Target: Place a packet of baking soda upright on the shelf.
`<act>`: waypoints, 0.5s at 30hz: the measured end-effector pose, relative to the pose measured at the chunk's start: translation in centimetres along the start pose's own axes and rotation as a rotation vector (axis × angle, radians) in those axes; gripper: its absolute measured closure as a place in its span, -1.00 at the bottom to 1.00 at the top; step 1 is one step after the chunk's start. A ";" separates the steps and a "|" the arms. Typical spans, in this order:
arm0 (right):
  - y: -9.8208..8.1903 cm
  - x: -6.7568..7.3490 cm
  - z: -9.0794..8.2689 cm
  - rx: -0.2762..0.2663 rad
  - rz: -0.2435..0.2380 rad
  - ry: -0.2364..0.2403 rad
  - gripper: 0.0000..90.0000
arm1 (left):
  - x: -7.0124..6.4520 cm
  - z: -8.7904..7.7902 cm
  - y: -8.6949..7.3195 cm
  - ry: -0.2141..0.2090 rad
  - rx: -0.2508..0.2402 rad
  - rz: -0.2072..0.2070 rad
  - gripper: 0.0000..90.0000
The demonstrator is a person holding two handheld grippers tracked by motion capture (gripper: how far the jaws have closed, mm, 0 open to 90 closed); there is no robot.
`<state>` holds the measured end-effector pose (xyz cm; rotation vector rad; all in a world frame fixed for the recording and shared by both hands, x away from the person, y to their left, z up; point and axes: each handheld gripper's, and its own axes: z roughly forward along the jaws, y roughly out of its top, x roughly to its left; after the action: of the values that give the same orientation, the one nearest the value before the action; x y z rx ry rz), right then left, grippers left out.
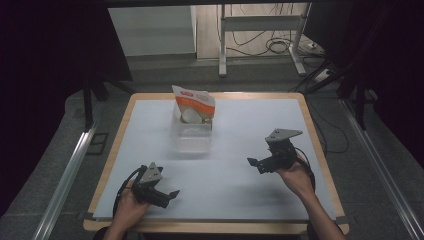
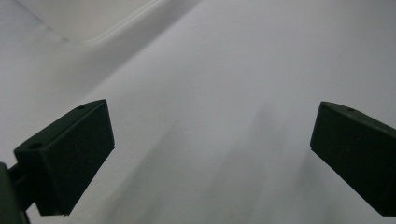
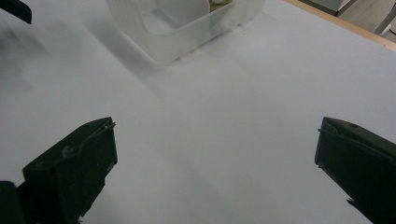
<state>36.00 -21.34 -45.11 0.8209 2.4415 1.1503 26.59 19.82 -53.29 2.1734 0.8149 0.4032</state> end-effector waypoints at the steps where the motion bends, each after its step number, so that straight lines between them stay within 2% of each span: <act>1: -0.2 0.0 -0.2 -0.001 0.001 -0.001 -1.00 | 0.0 0.0 0.0 0.001 0.001 0.000 -1.00; 7: -1.1 0.2 -1.1 -0.009 -0.001 -0.018 -1.00 | -0.1 0.1 0.0 0.004 0.002 0.000 -1.00; 15: -2.4 0.2 -2.1 -0.011 0.022 -0.043 -1.00 | -0.1 0.1 0.0 0.007 0.007 0.004 -1.00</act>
<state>33.93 -23.69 -45.66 0.8623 2.3954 1.1406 26.58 19.69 -53.32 2.1811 0.8173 0.4106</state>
